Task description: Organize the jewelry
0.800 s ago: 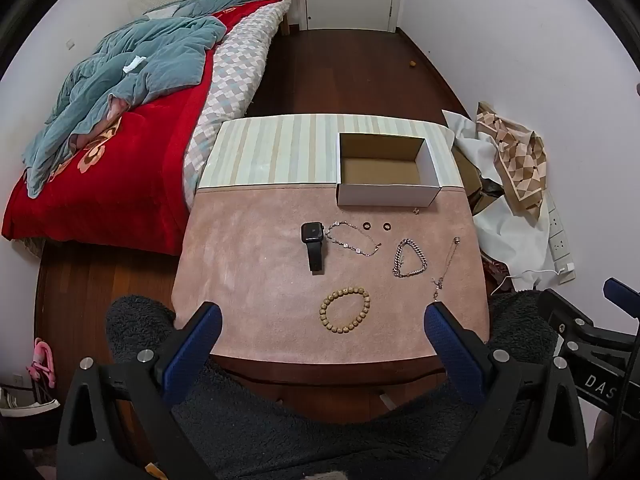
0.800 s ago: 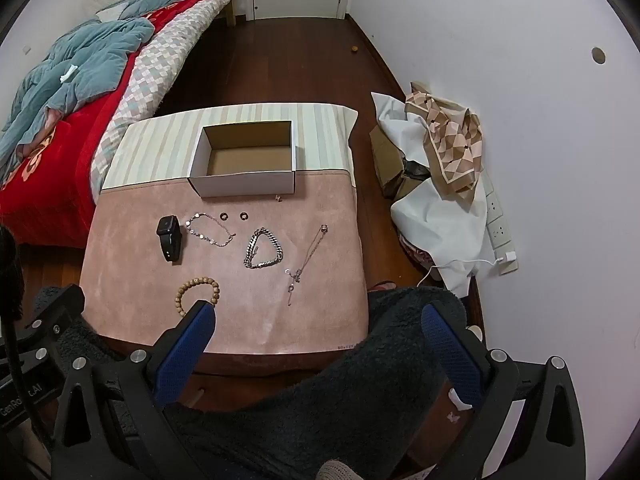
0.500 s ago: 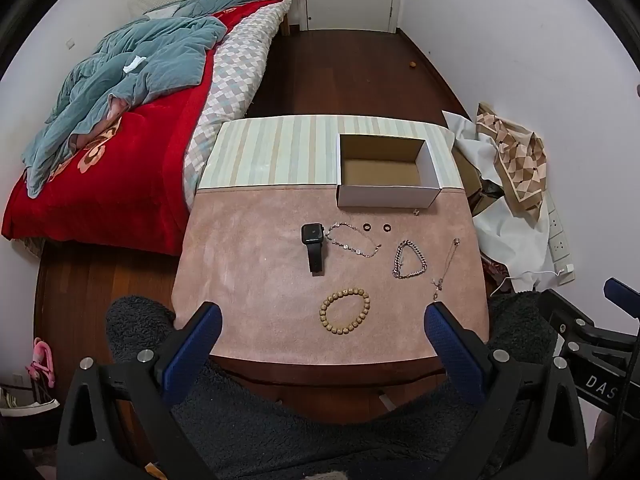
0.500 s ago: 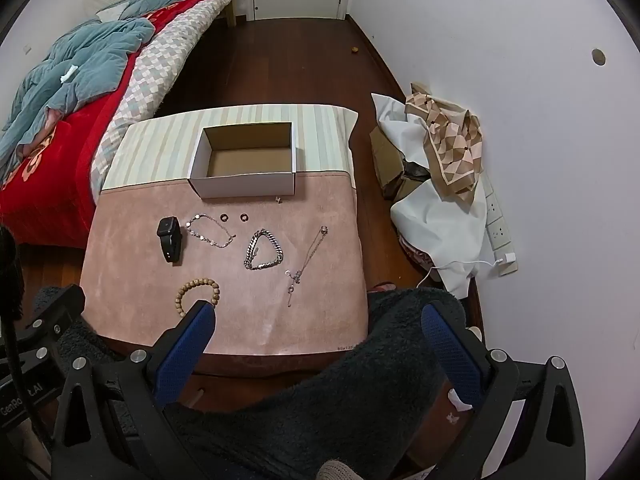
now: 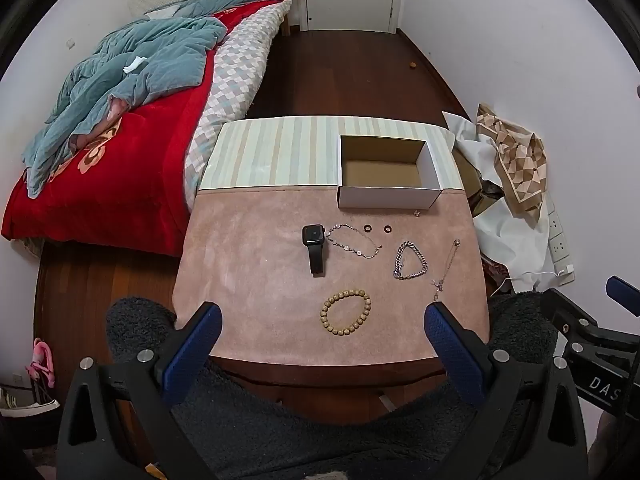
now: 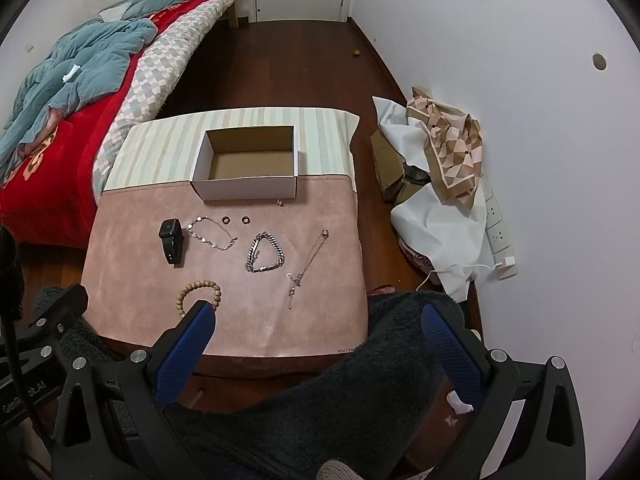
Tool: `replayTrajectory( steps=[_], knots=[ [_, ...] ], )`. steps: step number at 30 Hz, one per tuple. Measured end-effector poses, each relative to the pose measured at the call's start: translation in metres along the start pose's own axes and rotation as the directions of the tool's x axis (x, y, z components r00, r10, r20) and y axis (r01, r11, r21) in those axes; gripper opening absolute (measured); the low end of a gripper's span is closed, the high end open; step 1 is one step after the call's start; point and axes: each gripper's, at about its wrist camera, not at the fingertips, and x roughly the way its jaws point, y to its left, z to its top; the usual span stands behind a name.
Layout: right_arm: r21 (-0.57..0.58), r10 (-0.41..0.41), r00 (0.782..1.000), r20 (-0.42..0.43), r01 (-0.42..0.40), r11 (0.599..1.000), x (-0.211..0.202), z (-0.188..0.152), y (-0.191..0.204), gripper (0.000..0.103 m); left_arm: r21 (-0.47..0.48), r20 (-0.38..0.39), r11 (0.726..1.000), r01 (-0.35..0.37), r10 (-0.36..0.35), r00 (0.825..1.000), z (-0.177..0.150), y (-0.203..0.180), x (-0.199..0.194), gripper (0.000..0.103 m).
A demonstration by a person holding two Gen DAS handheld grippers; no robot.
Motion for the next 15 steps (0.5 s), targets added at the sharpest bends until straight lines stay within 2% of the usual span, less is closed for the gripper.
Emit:
replayTrajectory(
  steps=[15],
  knots=[
    [0.002, 0.004, 1.0, 0.015, -0.004, 1.0, -0.0039, 0.0026, -0.0002, 0.103, -0.003, 0.005, 1.0, -0.001, 0.001, 1.0, 0.0093, -0.0046, -0.0025, 0.103]
  ],
)
